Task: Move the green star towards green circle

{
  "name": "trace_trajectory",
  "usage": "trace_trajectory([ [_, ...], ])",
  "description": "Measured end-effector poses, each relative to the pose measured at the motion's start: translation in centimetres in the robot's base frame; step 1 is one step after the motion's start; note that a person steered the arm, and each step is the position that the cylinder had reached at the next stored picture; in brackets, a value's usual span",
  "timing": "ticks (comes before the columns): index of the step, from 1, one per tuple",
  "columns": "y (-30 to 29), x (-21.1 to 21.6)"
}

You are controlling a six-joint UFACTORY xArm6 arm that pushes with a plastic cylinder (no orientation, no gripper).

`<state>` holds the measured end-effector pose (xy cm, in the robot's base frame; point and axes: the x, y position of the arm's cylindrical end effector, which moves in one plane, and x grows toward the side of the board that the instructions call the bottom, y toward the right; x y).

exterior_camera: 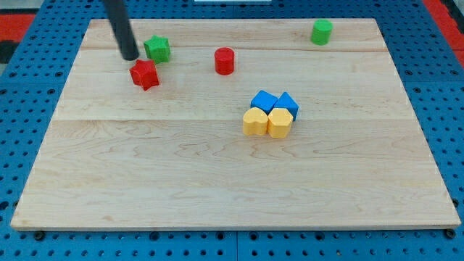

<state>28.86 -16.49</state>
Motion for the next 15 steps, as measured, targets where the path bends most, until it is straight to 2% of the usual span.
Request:
trace_trajectory([
  [1,4.1,-2.3],
  [2,5.2,-3.6],
  [7,15.8,-3.7],
  [10,17.9,-1.5],
  [14,19.6,-3.5],
  [15,17.8,-3.9],
])
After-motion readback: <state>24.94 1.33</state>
